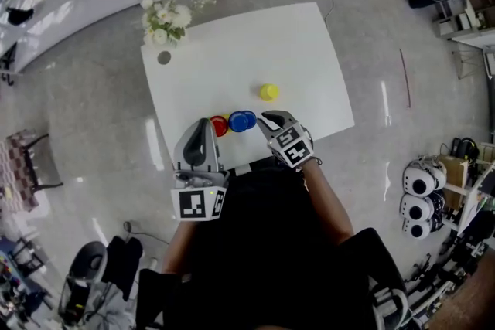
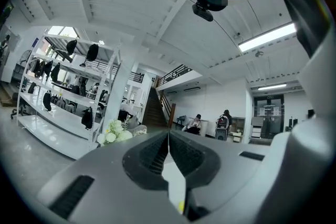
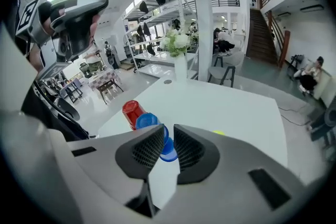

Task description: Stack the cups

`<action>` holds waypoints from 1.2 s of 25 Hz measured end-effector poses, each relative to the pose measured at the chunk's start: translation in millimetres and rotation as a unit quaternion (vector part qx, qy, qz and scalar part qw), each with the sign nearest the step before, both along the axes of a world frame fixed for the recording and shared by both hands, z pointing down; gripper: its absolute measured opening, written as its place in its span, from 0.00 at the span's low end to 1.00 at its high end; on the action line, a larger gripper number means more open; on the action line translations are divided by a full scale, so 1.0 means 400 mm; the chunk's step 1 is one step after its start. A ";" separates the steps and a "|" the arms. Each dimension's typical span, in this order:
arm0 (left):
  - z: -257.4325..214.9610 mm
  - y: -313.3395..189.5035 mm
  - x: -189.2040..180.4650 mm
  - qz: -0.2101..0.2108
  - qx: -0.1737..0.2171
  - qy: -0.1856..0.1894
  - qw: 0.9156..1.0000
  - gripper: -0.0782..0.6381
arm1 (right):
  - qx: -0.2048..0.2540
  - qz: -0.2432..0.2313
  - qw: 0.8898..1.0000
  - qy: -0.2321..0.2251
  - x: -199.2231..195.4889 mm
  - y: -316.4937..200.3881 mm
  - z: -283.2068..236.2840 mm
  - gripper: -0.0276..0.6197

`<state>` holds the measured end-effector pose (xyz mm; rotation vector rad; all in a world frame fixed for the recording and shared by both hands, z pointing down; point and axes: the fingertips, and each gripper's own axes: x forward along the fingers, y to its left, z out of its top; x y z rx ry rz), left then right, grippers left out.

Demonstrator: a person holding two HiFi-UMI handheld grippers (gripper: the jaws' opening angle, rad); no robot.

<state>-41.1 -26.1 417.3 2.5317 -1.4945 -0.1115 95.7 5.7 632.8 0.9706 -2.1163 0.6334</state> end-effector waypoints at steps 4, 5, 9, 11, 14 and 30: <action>-0.001 -0.005 0.051 0.017 -0.002 0.000 1.000 0.14 | 0.004 0.025 1.000 0.014 0.060 0.004 0.010 0.11; -0.001 -0.006 0.065 0.021 -0.002 0.000 1.000 0.14 | 0.004 0.035 0.999 0.017 0.077 0.004 0.015 0.10; -0.001 -0.009 0.133 0.034 -0.003 0.002 0.999 0.14 | 0.007 0.077 0.997 0.015 0.158 -0.003 0.027 0.08; -0.003 -0.013 0.167 0.039 -0.005 0.001 0.999 0.14 | 0.002 0.095 0.995 0.011 0.197 -0.007 0.034 0.08; -0.003 -0.022 0.201 0.043 -0.006 -0.002 0.999 0.14 | -0.013 0.108 0.994 0.008 0.233 -0.017 0.056 0.08; -0.010 -0.057 0.289 0.040 -0.014 -0.020 0.999 0.14 | -0.052 0.111 0.992 0.003 0.291 -0.104 0.171 0.33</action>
